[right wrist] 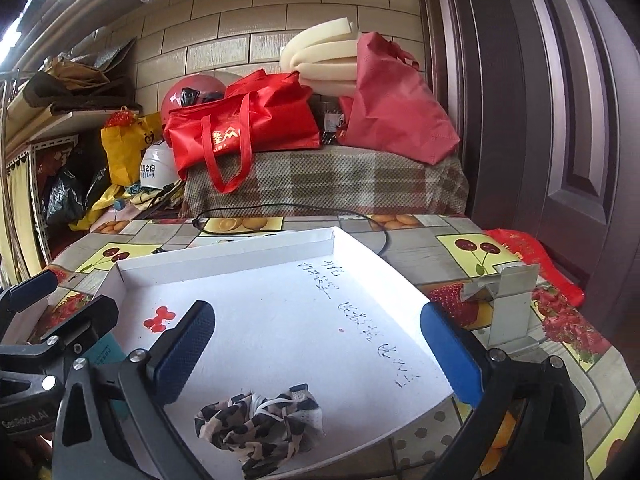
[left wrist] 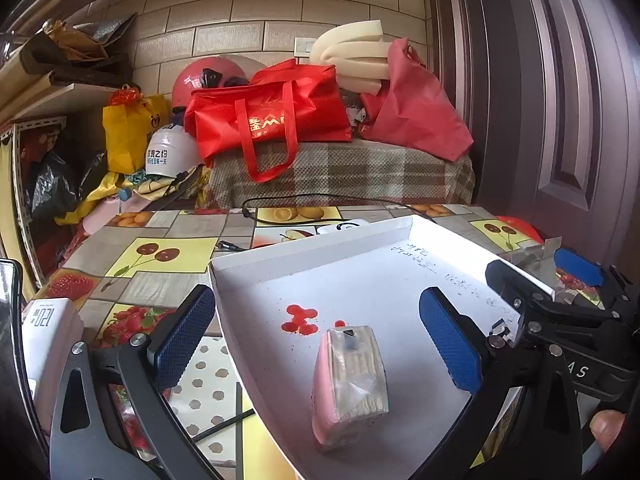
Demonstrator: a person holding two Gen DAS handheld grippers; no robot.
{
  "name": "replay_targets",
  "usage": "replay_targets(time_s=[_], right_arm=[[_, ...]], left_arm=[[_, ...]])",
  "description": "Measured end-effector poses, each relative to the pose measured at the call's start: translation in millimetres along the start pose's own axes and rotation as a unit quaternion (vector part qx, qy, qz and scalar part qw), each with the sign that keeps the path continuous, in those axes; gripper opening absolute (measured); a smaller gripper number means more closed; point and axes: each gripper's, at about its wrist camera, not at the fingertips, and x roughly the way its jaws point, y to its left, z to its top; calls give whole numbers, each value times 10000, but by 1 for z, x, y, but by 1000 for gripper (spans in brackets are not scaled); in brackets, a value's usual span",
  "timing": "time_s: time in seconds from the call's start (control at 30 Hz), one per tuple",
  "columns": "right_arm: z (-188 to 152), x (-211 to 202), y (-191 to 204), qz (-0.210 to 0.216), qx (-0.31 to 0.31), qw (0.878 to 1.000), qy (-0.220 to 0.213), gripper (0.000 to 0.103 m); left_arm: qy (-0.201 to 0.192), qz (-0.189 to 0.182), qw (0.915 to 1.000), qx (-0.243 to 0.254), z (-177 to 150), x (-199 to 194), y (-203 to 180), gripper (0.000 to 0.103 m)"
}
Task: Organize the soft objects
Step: 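Open the left tool to drop the package while the right tool drops the cloth into the tray, then grasp the green-yellow sponge with the left tool while the right tool grasps the braided rope ring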
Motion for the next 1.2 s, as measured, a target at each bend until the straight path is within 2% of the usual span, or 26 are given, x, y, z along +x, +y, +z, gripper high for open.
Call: replay_targets(time_s=[0.07,0.2,0.67,0.93,1.1,1.2], right_arm=[[-1,-9,-2,-34,37,9998,-193,103],[-5,-24,-6,-96,-6,9997,-223,103],[-22,-64,-45,-333,106,9994,-3,103],[-33,-77,-71,-335,296,9982,404,103],[-45,-80,-92,-160,543,9936,976,103],[-55,-81,-94,106,469,9888,1412,103]], left_arm=[[26,-13,10000,62,-2,-4,-1,103],[-4,53,9999,105,-5,-13,0,103],[95,169,9997,140,-18,-43,12,103],[509,-355,9980,155,-33,-69,25,103],[960,-699,9923,338,-46,-82,26,103],[1224,-985,9862,515,-54,-90,22,103]])
